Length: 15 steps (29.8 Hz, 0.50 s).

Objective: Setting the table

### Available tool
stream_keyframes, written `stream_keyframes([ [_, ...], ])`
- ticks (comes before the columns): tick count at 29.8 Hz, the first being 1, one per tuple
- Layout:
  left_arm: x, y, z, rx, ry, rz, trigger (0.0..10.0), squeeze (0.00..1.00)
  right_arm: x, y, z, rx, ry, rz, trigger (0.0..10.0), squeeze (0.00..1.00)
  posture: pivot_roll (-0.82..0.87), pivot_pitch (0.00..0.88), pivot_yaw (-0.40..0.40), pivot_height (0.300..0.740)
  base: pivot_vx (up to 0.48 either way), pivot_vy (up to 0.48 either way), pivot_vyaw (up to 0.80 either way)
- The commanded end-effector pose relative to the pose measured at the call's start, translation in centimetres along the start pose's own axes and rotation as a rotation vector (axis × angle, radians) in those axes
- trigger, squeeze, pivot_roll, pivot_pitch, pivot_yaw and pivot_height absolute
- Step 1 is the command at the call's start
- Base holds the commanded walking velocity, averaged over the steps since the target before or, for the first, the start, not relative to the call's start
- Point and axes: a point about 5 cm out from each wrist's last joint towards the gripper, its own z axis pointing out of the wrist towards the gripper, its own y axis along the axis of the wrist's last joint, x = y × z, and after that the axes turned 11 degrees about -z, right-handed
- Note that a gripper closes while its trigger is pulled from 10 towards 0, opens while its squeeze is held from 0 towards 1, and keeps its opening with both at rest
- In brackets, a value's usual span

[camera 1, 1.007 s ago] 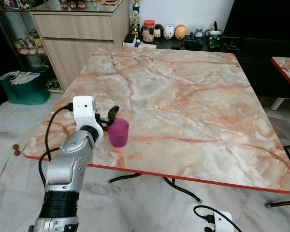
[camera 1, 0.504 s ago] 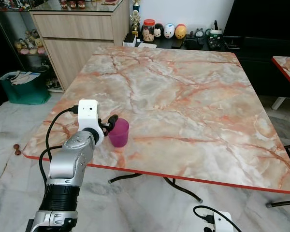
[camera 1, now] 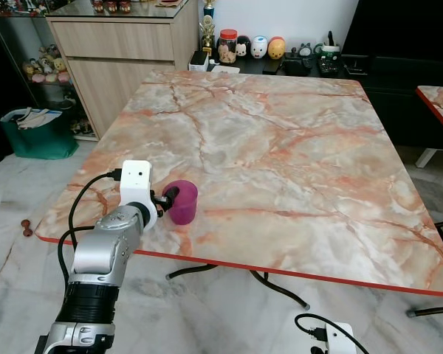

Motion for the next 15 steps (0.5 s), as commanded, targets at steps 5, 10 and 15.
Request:
stream_keyframes([
  [5,-0.48,0.02,0.25,0.014,0.011,0.026,10.0,0.0,-0.09,-0.18,-0.03,0.01,0.004,-0.011,10.0,0.0,0.07,0.0,-0.02,0.74,0.0,0.0,0.0],
  [10,-0.78,0.2,0.4,0.009,0.006,0.03,4.9,0.0,-0.07,-0.18,-0.03,0.01,0.004,-0.01,10.0,0.0,0.07,0.0,-0.019,0.74,0.0,0.0,0.0],
  [15,-0.95,0.33,0.4,0.004,-0.001,0.039,0.0,0.0,-0.06,-0.16,-0.02,0.01,0.005,-0.012,10.0,0.0,0.07,0.0,-0.019,0.74,0.0,0.0,0.0],
])
